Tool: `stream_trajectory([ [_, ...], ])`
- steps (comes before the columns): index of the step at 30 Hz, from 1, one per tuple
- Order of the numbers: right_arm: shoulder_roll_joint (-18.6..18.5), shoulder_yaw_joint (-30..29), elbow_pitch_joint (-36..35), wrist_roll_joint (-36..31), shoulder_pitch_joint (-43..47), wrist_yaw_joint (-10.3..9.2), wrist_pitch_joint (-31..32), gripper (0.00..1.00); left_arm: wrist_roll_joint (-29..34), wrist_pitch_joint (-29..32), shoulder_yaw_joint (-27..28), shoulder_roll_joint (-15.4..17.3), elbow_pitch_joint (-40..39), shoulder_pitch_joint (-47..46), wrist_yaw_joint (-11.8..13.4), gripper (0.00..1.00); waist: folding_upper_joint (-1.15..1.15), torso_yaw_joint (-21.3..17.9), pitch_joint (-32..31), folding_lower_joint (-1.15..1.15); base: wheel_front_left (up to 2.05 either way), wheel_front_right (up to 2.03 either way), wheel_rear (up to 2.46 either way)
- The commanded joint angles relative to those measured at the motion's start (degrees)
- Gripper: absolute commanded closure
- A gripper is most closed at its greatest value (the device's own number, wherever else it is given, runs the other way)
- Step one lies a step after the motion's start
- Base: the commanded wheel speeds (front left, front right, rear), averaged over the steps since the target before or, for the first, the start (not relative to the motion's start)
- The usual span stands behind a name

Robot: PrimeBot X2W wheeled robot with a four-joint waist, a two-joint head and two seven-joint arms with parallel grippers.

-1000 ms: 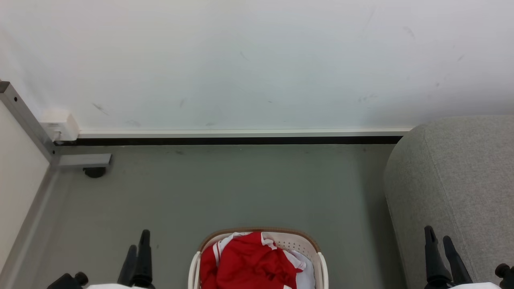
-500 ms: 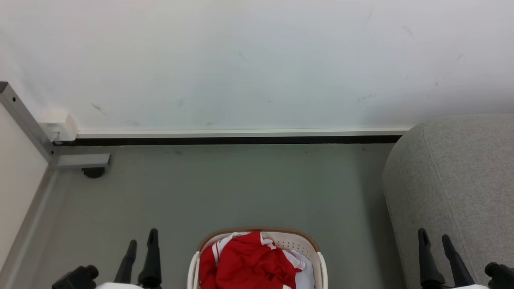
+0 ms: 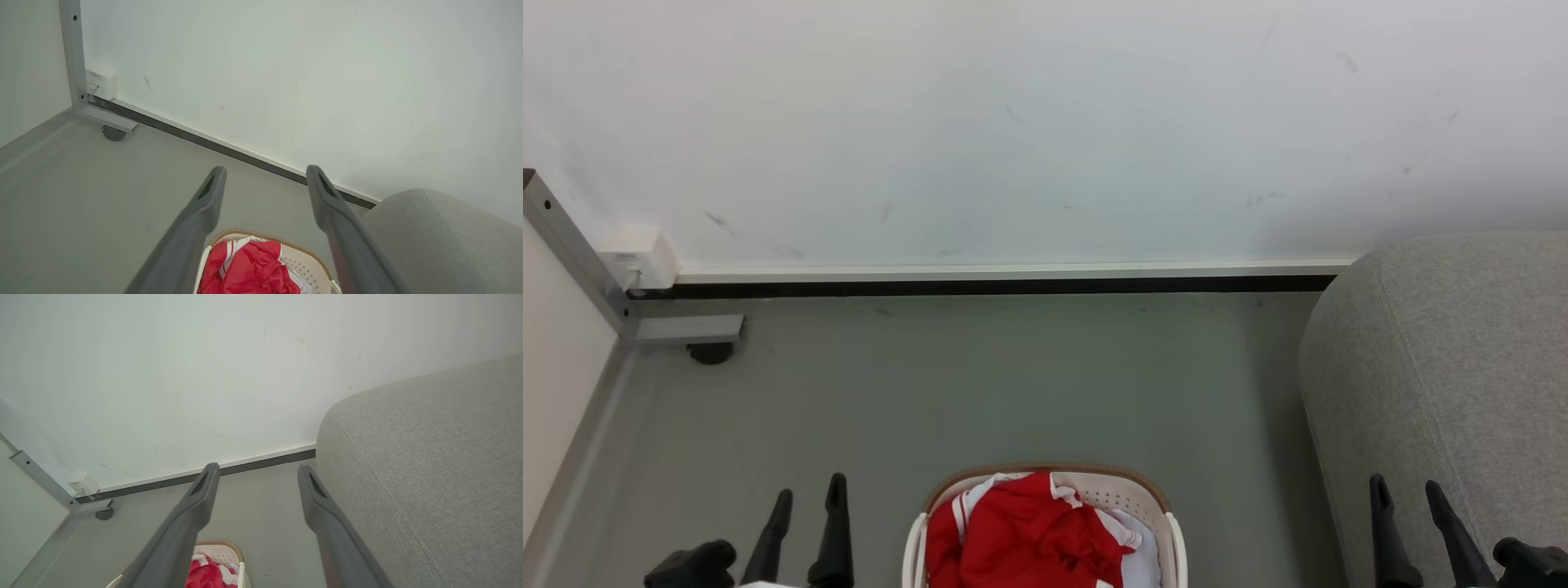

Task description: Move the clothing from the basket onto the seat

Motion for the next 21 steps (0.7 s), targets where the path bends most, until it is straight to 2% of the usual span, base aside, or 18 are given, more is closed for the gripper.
stream_trajectory([
  [1, -0.57, -0.21, -0.1, -1.51, -0.08, -0.08, -0.69, 0.0, 1.84, -0.68, 0.18, 0.51, -0.18, 0.27, -0.13, 0.0, 0.0, -0.02, -0.01, 0.0, 0.0, 0.0, 0.0],
  [21, -0.67, 0.96, 1.0, -9.83, 0.25, -0.1, -3.14, 0.0, 14.0, -3.22, -0.08, 0.61, -0.58, 1.02, 0.17, 0.0, 0.0, -0.91, 0.12, 0.0, 0.0, 0.0, 0.0],
])
